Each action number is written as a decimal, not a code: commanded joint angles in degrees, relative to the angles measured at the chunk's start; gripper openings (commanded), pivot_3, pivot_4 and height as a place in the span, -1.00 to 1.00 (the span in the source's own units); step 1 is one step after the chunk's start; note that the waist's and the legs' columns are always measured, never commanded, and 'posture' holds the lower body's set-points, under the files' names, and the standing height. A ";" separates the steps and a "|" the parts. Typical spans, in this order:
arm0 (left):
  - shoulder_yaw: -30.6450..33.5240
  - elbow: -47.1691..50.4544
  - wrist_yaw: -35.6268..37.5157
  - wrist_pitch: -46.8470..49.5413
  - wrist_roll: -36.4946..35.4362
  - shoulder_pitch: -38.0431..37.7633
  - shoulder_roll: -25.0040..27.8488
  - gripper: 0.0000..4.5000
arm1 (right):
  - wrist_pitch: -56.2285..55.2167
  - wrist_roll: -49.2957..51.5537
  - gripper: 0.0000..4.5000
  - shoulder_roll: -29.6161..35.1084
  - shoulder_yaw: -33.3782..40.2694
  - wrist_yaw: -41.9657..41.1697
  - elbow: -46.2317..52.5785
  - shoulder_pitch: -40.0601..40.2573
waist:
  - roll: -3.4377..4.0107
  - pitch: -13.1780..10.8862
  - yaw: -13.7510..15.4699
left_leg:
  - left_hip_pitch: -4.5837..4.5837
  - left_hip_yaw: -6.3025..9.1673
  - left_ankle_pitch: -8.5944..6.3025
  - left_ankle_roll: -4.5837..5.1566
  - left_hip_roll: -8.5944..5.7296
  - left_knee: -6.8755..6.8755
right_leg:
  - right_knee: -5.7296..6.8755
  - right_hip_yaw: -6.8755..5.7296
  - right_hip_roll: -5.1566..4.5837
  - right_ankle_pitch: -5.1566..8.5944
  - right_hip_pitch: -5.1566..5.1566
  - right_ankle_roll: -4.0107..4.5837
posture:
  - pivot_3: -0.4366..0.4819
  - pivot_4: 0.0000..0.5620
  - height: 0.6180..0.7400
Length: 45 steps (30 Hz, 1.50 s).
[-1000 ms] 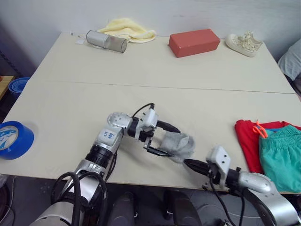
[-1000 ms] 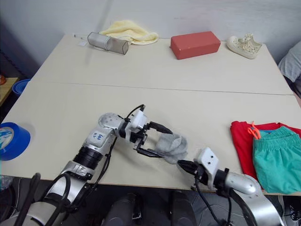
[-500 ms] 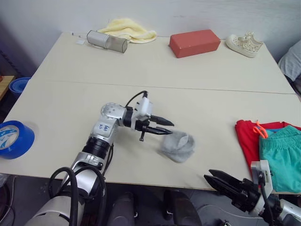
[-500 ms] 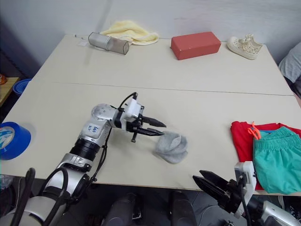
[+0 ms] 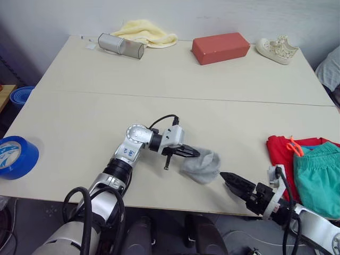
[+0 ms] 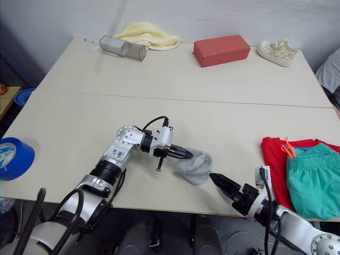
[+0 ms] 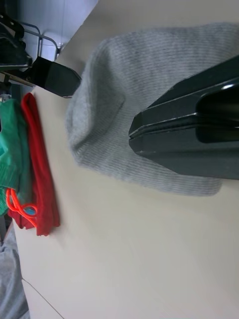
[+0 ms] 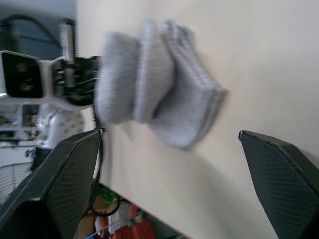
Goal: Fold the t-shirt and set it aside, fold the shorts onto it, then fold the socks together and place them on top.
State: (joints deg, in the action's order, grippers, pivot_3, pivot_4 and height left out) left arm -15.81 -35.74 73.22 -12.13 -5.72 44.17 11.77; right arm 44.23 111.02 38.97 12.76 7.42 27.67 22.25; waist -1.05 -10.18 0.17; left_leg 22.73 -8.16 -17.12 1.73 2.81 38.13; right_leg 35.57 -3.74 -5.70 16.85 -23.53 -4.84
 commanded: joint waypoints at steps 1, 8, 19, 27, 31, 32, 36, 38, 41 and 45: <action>-0.84 2.09 -1.24 -0.83 1.08 -1.24 -0.17 -1.00 | -1.19 1.98 0.99 -3.16 -2.82 4.10 0.36 -2.43 | -0.01 0.00 -0.11 | 0.00 -0.01 0.00 0.01 0.01 0.01 | -0.01 0.01 0.00 -0.01 0.01 -0.02 | -0.05 -0.47 1.00; -3.36 2.85 -2.61 -0.57 3.52 -1.59 -1.19 -1.00 | -1.54 1.98 0.99 -6.68 -4.91 7.43 -1.13 -7.27 | 0.01 0.02 -0.22 | 0.00 -0.03 0.00 0.04 0.03 0.02 | 0.01 0.05 -0.02 -0.05 -0.02 -0.07 | -0.05 -0.47 1.00; -6.50 3.42 -2.83 0.95 5.65 -1.90 -0.63 -1.00 | -1.57 1.93 0.99 -6.54 -8.18 11.77 -4.75 -12.28 | -0.02 0.06 -0.33 | -0.07 -0.04 0.00 0.06 0.06 0.02 | 0.01 0.07 -0.05 -0.05 0.03 -0.07 | -0.05 -0.47 1.00; -6.13 2.99 -3.26 1.65 5.54 -1.75 0.02 -1.00 | -1.58 1.09 0.99 -8.57 -12.55 18.18 -7.86 -17.02 | -0.35 0.30 -0.56 | -0.13 -0.05 0.00 0.05 0.10 0.01 | 0.01 0.10 -0.05 -0.05 0.07 -0.04 | -0.05 -0.47 1.00; -5.62 2.77 -3.38 1.27 5.25 -1.85 0.48 -1.00 | -1.05 1.76 0.82 -9.02 -13.06 19.20 -8.99 -17.73 | -0.53 0.51 -0.60 | -0.21 -0.07 0.00 0.04 0.16 -0.02 | 0.01 0.10 -0.03 -0.05 0.12 0.02 | -0.05 -0.47 1.00; -5.43 2.71 -3.45 1.19 5.11 -1.88 0.54 -1.00 | -0.95 1.78 0.72 -9.00 -12.85 19.12 -9.41 -17.79 | -0.53 0.53 -0.60 | -0.21 -0.07 0.00 0.04 0.17 -0.03 | 0.01 0.10 -0.03 -0.04 0.12 0.04 | -0.05 -0.47 1.00; -4.90 2.61 -3.07 0.94 4.38 -2.09 0.80 -1.00 | -0.37 1.51 0.08 -9.02 -12.61 18.49 -10.57 -18.30 | -0.53 0.55 -0.62 | -0.21 -0.08 0.00 0.03 0.18 -0.04 | 0.01 0.12 -0.04 -0.04 0.11 0.06 | -0.05 -0.47 1.00; -4.71 2.41 -2.94 0.51 4.21 -2.21 1.05 -1.00 | -0.25 1.08 -0.21 -9.35 -12.76 18.19 -11.17 -18.67 | -0.52 0.55 -0.75 | -0.21 -0.08 0.00 0.03 0.20 -0.04 | 0.01 0.12 -0.04 -0.03 0.11 0.08 | -0.05 -0.47 1.00; -4.28 2.24 -2.93 -0.19 3.78 -2.39 1.27 -1.00 | 0.07 0.36 -0.70 -9.84 -13.02 17.71 -11.72 -19.18 | -0.52 0.55 -1.14 | -0.21 -0.08 0.00 0.03 0.21 -0.05 | 0.01 0.11 -0.04 -0.02 0.10 0.10 | -0.05 -0.47 1.00; -2.99 2.63 -2.61 -0.48 2.34 -2.80 1.60 -1.00 | 0.38 -0.34 -0.92 -10.60 -12.77 16.83 -11.84 -19.45 | -0.58 0.58 -1.72 | -0.21 -0.06 0.00 0.02 0.24 -0.07 | 0.00 0.09 -0.04 -0.02 0.11 0.11 | -0.05 -0.47 1.00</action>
State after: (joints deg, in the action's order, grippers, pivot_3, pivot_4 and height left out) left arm -19.94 -33.82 70.33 -12.39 -2.31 42.01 13.04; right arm 43.97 111.93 29.19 1.04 24.45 17.08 2.19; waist -1.63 -9.60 -1.54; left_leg 22.53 -8.22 -17.12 1.75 3.05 38.06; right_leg 35.57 -3.65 -5.74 16.84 -23.42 -4.72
